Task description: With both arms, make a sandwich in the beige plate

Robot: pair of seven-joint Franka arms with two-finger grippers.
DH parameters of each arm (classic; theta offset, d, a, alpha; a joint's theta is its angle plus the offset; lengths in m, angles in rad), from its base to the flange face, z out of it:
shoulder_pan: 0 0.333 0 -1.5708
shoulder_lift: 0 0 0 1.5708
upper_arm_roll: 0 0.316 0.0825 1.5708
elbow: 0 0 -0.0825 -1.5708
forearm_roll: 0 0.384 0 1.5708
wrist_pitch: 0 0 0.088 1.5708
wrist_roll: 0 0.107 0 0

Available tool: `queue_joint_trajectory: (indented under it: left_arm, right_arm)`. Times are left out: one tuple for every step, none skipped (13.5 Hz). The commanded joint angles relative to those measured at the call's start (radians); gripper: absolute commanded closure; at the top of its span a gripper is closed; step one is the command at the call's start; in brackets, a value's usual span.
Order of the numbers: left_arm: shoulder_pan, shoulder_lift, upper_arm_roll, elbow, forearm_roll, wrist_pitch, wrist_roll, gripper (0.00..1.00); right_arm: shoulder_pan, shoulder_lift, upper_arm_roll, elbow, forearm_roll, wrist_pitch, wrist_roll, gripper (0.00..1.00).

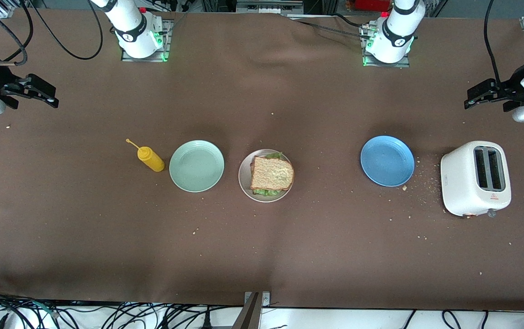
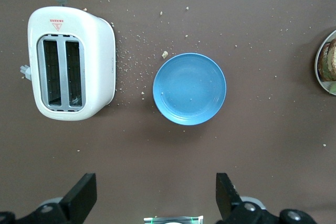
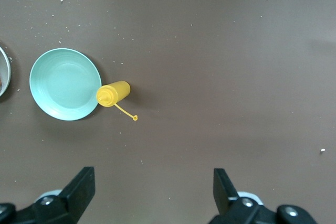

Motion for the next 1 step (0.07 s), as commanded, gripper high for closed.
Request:
queue_joint_trajectory:
  left_arm:
    - [0.009,0.007,-0.011,-0.001,0.033,-0.009,-0.002,0.00]
  right_arm:
    - [0.003,0.008,0.000,0.024,0.004,-0.019,0.008,0.00]
